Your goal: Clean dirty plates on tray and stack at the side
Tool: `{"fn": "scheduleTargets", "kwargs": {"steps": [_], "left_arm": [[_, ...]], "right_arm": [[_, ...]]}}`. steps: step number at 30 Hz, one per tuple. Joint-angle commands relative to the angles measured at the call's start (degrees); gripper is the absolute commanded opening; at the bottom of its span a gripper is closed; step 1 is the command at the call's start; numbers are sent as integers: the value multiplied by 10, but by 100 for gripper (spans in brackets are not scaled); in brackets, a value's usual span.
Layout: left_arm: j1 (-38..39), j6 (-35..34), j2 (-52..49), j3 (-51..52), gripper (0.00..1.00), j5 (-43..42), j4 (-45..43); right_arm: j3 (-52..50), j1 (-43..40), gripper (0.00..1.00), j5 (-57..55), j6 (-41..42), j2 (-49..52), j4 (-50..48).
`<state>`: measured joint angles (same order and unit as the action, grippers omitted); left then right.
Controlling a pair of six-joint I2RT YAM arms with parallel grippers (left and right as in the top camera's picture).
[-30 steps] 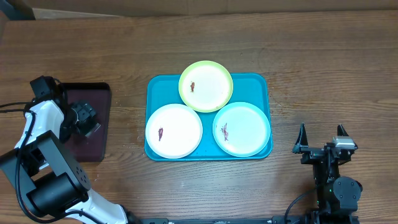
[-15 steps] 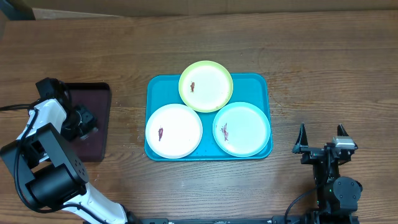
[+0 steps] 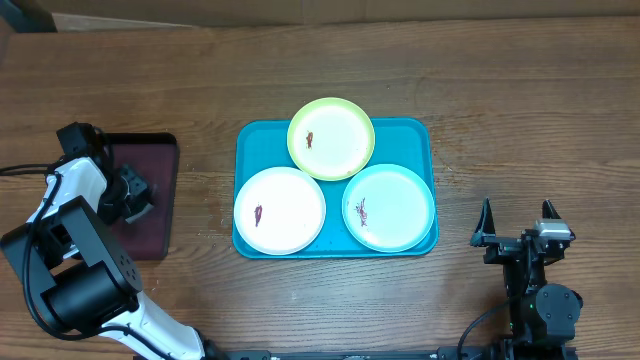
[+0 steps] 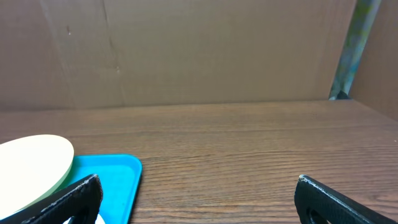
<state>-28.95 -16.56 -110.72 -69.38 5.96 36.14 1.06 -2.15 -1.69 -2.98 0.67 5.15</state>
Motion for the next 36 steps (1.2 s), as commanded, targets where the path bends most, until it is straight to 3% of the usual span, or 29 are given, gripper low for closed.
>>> {"fn": "scheduleTargets", "kwargs": {"steps": [1,8,9,11,14,18,19,21,22,30,33,36], "left_arm": [[0,-1,-10,-12,100,27,-11],[0,-1,-10,-12,100,36,-46],[0,-1,-10,-12,94,36,-50],[0,-1,-10,-12,66,36,-56],[0,-2,-11,-12,4,34,-58],[0,-2,-12,-12,4,32,-55],[0,-2,-11,-12,14,32,-54],[0,-2,-11,-12,93,32,-49],[0,-2,-12,-12,100,32,-45],[0,-2,-11,-12,99,-25,14],[0,-2,-12,-11,91,-60,30],[1,-2,-11,-11,76,-71,46]], "right_arm": [[-6,3,100,1,-1,-5,-4],[-6,3,100,1,-1,-5,-4],[-6,3,100,1,-1,-5,-4],[-6,3,100,1,-1,-5,-4],[-6,3,100,1,-1,-5,-4],[-6,3,100,1,-1,-5,-4],[-6,3,100,1,-1,-5,-4],[-6,3,100,1,-1,-5,-4],[-6,3,100,1,-1,-5,-4],[-6,3,100,1,-1,-5,-4],[-6,3,100,1,-1,-5,-4],[-6,3,100,1,-1,-5,-4]]}}
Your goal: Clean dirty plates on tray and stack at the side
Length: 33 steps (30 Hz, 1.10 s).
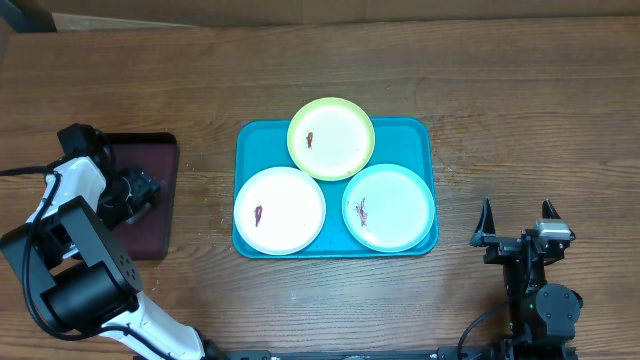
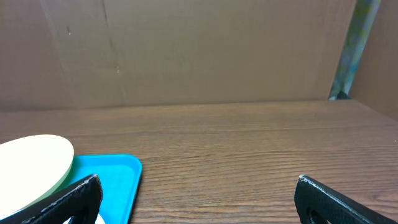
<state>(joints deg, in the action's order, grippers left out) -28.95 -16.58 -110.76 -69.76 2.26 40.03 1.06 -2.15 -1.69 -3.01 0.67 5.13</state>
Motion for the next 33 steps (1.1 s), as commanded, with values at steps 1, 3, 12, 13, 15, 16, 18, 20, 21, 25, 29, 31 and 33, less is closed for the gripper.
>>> {"fn": "scheduleTargets", "kwargs": {"steps": [1,3,12,13,15,16,18,20,21,25,29,31,33], "left_arm": [[1,-2,-11,-7,70,-34,11],[1,-3,-11,-7,49,-33,13],[0,-3,-11,-7,41,-31,-2],[0,-3,-11,-7,89,-31,-5],[0,-3,-11,-7,100,-31,-18],[0,-1,-11,-7,100,-31,-28],[0,-1,-11,-7,100,-18,-47],[0,-1,-11,-7,100,0,-60],[0,-1,-11,-7,100,9,-64],[0,-2,-14,-7,92,24,-85],[0,-2,-14,-3,59,24,-101],[0,-1,-14,3,31,25,-112],[0,-2,-14,8,15,28,-117]], "right_arm": [[-6,3,100,1,0,-5,-4],[-6,3,100,1,0,-5,-4],[-6,3,100,1,-1,-5,-4],[-6,3,100,1,0,-5,-4],[-6,3,100,1,0,-5,-4],[-6,3,100,1,-1,-5,-4],[-6,3,100,1,0,-5,-4],[-6,3,100,1,-1,-5,-4],[-6,3,100,1,0,-5,-4],[-6,3,100,1,0,-5,-4],[-6,3,100,1,0,-5,-4],[-6,3,100,1,0,-5,-4],[-6,3,100,1,0,-5,-4]]}}
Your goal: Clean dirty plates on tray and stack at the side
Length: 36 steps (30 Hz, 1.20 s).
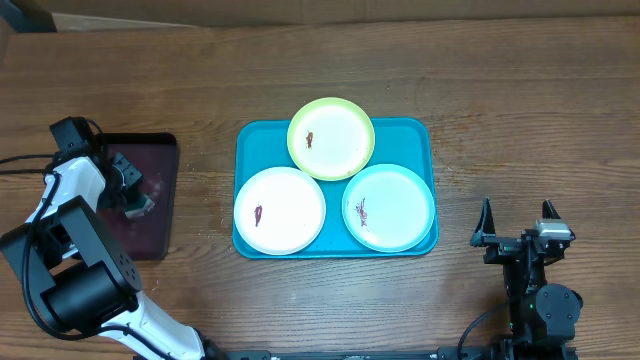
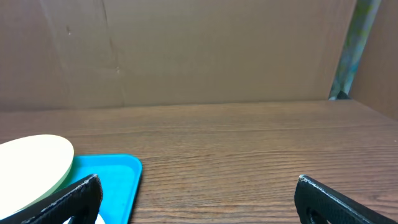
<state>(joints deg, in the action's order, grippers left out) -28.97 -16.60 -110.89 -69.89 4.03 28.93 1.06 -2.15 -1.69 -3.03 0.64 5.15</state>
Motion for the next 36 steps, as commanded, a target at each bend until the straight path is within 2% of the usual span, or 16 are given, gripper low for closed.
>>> {"fn": "scheduleTargets", "kwargs": {"steps": [1,3,4,5,6,7,17,18,22,23,25,27,36], "left_arm": [[0,-1,-13,11,4,13,-8],[0,-1,-13,13,4,20,-9],[0,-1,-13,13,14,21,-9],[0,-1,-13,13,42,21,-9],[0,-1,-13,13,76,21,-7],[0,-1,-13,13,100,21,-6],[0,-1,-13,13,100,33,-12],[0,-1,-13,13,97,35,-15],[0,-1,-13,13,73,35,-20],[0,-1,-13,13,70,35,-20],[0,-1,-13,14,71,35,-20],[0,-1,-13,16,79,35,-21],[0,-1,-13,51,84,35,-54]], "right_arm": [[-6,3,100,1,0,-5,-4],[-6,3,100,1,0,-5,-4],[-6,3,100,1,0,-5,-4],[-6,3,100,1,0,-5,-4],[-6,3,100,1,0,-5,-4],[-6,3,100,0,0,-5,-4],[-6,3,100,1,0,-5,-4],[-6,3,100,1,0,-5,-4],[-6,3,100,1,0,-5,-4],[-6,3,100,1,0,-5,-4],[-6,3,100,0,0,-5,-4],[-6,3,100,1,0,-5,-4],[-6,3,100,1,0,-5,-4]]}}
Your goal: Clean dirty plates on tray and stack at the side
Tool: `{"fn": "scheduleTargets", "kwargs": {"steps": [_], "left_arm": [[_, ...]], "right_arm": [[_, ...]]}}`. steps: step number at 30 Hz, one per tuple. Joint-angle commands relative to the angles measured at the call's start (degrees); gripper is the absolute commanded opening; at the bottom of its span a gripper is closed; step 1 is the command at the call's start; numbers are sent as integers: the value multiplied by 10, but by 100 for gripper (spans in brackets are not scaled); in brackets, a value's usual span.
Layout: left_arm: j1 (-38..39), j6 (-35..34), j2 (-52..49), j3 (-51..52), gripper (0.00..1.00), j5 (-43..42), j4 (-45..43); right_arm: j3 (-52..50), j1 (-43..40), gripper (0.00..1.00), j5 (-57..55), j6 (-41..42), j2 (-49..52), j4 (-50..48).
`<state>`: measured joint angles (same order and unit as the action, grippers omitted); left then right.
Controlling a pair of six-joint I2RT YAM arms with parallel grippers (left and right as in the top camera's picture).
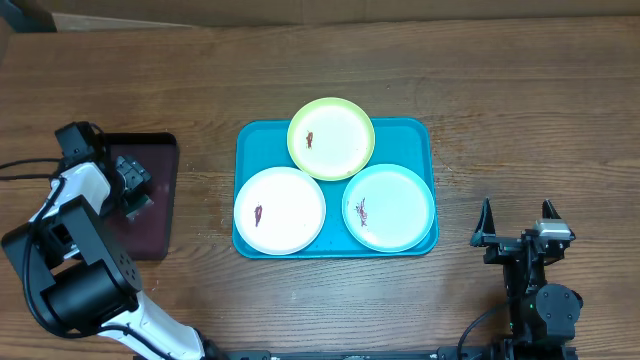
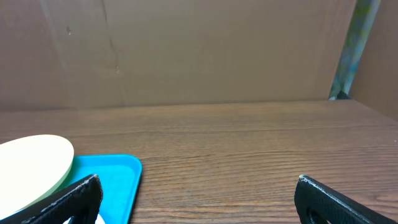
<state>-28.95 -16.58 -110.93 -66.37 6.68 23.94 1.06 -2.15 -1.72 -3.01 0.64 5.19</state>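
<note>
A blue tray [image 1: 430,135] holds three plates, each with a dark red smear: a green-rimmed plate [image 1: 331,138] at the back, a white plate [image 1: 280,210] at front left and a pale blue plate [image 1: 389,207] at front right. My left gripper [image 1: 131,183] hangs over a maroon cloth [image 1: 150,225] left of the tray; its jaws are too small to read. My right gripper [image 1: 517,215] stands open on the table right of the tray, with nothing between its fingers. In the right wrist view the gripper [image 2: 196,205] faces the tray's corner [image 2: 112,177].
Bare wooden table [image 1: 520,110] lies to the right of the tray and behind it. A brown cardboard wall [image 2: 217,50] closes off the back of the table. The left arm's base [image 1: 75,290] stands at the front left.
My left gripper has shifted a little to the right and nearer over the maroon cloth. The right arm, the tray and the plates have not moved.
Throughout, my left gripper has stayed over the maroon cloth, shifting a little at each moment: mid-cloth at first, further back and left later, now slightly right again. The right gripper has stayed open and still. The three smeared plates have kept their places on the tray.
</note>
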Motion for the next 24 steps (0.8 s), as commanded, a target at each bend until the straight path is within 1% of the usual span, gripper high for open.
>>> {"fn": "scheduleTargets", "kwargs": {"steps": [1,2,3,4,5,6,7,8,9,13,14,15,19,24], "left_arm": [[0,-1,-13,18,84,8,-5],[0,-1,-13,19,83,8,-7],[0,-1,-13,20,74,9,-7],[0,-1,-13,20,60,9,-9],[0,-1,-13,20,49,10,-9],[0,-1,-13,20,34,14,-9],[0,-1,-13,20,25,18,-9],[0,-1,-13,20,12,24,-9],[0,0,-13,20,4,30,-9],[0,33,-13,19,4,44,-8],[0,38,-13,19,23,43,-6],[0,37,-13,19,100,42,2],[0,37,-13,19,100,32,32],[0,37,-13,19,100,-25,75]], "right_arm": [[-6,3,100,1,0,-5,-4],[-6,3,100,1,0,-5,-4],[-6,3,100,1,0,-5,-4],[-6,3,100,1,0,-5,-4],[-6,3,100,1,0,-5,-4],[-6,3,100,1,-1,-5,-4],[-6,3,100,1,0,-5,-4],[-6,3,100,1,0,-5,-4],[-6,3,100,1,0,-5,-4],[-6,3,100,1,0,-5,-4],[-6,3,100,1,0,-5,-4],[-6,3,100,1,-1,-5,-4],[-6,3,100,1,0,-5,-4],[-6,3,100,1,0,-5,-4]]}}
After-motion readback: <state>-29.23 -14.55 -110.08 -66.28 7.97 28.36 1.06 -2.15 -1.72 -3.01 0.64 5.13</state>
